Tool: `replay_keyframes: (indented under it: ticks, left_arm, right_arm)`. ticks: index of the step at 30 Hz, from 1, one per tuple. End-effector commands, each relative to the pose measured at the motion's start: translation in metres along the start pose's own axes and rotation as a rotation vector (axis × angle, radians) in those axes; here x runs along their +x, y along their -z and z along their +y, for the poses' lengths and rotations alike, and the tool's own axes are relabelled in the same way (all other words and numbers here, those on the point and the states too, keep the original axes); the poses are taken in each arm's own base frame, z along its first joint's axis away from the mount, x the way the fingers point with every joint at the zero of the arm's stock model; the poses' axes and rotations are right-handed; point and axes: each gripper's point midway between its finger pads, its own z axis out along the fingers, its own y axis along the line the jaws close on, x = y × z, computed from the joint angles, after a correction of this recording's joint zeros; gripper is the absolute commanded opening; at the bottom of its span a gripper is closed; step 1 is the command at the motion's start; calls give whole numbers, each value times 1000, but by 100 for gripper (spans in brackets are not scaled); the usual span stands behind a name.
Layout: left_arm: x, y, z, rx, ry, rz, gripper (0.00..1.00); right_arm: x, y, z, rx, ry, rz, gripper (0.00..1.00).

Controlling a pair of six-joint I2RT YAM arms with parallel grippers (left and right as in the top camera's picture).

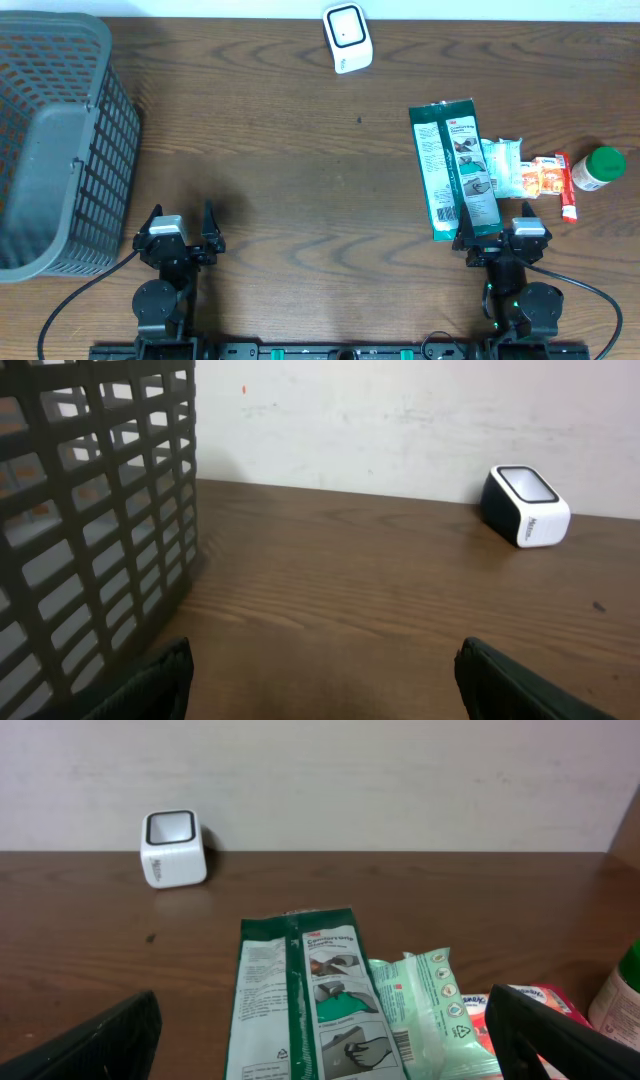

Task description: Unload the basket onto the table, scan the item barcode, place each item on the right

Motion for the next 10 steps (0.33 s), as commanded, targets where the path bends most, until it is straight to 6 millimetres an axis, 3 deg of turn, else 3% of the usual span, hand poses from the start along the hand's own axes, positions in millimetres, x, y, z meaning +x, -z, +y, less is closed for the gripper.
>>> replay_keyframes:
  ticks: [1, 10]
  left_arm:
    - [14, 0, 3, -13, -18, 51, 85]
    - [14, 0, 3, -13, -18, 51, 85]
  right_arm:
    - [0, 0, 2, -7, 1, -1, 99]
    - [0, 0, 2, -7, 1, -1, 99]
